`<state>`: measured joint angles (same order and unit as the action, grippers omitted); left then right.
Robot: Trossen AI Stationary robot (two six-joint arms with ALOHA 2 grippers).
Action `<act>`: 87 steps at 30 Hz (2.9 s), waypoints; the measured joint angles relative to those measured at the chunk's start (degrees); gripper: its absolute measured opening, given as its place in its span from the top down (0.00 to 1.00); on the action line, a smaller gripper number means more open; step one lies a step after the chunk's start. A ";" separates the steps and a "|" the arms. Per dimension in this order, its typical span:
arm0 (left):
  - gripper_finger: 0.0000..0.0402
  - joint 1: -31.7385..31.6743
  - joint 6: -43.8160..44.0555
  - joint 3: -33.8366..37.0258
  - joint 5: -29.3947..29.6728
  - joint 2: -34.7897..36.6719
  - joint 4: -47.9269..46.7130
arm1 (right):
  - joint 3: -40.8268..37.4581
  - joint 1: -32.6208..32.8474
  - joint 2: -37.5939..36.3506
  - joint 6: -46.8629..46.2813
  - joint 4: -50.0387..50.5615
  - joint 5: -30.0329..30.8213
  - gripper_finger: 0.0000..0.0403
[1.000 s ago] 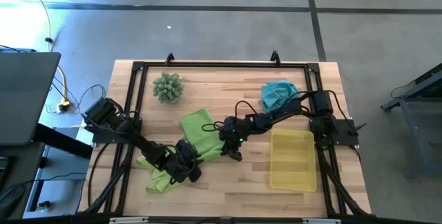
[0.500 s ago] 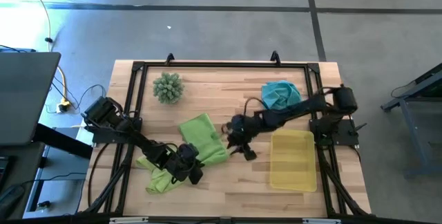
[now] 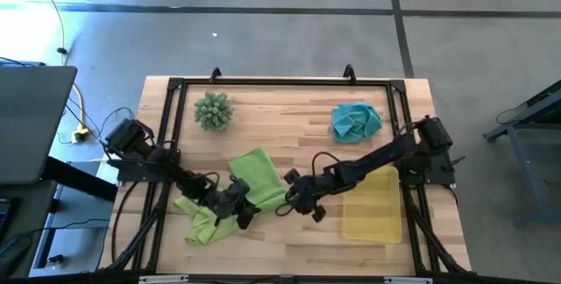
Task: Roll microfiber towels into tight, uniform cylinder then place into a basket
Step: Roll the green cloth
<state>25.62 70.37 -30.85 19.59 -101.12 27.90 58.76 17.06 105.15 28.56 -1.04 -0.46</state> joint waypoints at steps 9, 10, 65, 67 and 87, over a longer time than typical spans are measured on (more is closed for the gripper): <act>0.99 -1.24 1.63 -0.11 -1.88 0.20 -0.94 | 0.00 1.05 6.25 0.00 -3.80 9.47 0.69; 0.99 -1.24 1.55 -0.11 -1.88 0.20 -0.91 | 0.00 1.13 6.67 0.00 -3.99 9.50 0.69; 0.63 0.64 -44.48 -20.69 10.66 -4.86 -33.39 | -0.02 -14.82 8.95 -49.35 -1.14 -39.15 0.99; 0.63 0.46 -43.36 -21.71 9.67 -5.80 -35.33 | -0.02 -14.82 8.95 -49.31 -1.27 -39.15 0.99; 0.98 -0.35 -19.85 -21.43 2.70 -6.49 -36.89 | -0.13 -12.20 -4.05 -16.84 7.80 -27.77 0.62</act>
<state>25.27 50.52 -52.28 22.29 -107.61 -8.99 58.63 4.85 101.10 11.71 6.76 -28.23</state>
